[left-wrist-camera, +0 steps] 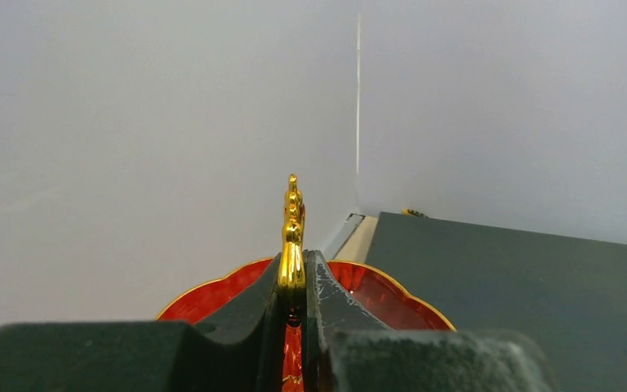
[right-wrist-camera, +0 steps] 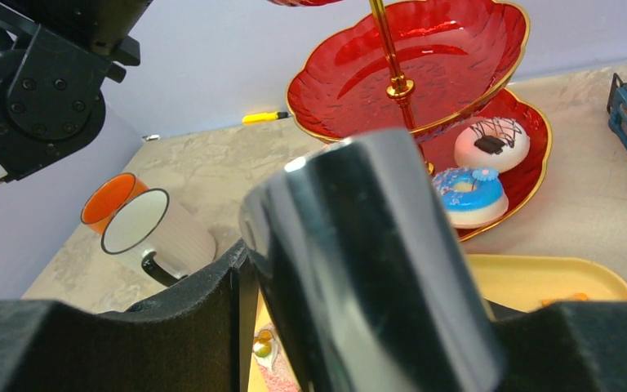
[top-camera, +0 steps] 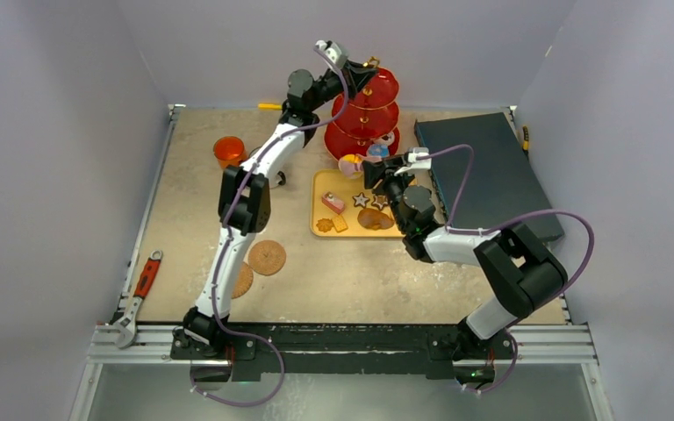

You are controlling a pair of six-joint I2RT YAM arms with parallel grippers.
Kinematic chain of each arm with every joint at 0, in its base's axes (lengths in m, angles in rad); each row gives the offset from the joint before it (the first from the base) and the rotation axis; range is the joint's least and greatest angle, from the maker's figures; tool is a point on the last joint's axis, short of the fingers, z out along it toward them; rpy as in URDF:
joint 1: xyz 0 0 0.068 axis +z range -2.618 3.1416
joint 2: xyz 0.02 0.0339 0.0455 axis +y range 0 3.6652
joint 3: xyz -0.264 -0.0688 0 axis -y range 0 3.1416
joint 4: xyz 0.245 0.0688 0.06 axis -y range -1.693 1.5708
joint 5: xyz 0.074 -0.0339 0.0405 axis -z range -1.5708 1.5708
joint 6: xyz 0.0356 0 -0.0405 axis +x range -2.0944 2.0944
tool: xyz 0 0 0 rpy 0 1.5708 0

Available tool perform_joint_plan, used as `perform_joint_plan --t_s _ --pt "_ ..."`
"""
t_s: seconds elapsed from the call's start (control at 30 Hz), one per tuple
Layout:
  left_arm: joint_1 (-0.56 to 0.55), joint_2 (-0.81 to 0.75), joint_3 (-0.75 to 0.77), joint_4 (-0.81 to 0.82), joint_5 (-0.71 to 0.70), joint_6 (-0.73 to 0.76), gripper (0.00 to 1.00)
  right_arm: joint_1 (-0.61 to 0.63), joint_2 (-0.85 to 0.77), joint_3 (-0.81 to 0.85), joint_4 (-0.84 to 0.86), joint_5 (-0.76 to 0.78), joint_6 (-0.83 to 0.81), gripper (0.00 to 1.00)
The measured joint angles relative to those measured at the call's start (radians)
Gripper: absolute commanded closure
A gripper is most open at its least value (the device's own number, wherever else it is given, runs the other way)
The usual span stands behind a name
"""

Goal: Serve the afternoon tea

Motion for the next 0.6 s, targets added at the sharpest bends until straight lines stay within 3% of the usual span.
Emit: perform_joint_plan --t_s 0.27,0.6 --pt "-0.002 -0.086 -0.166 0.072 -0.086 0.066 1.00 0.000 0.004 0.000 -0.004 -0.002 0.006 0.59" --pt "0.012 -0.254 -0.363 -0.016 -0.120 0.195 1.00 -0.011 0.052 0.014 0.000 0.006 -0.018 0.59"
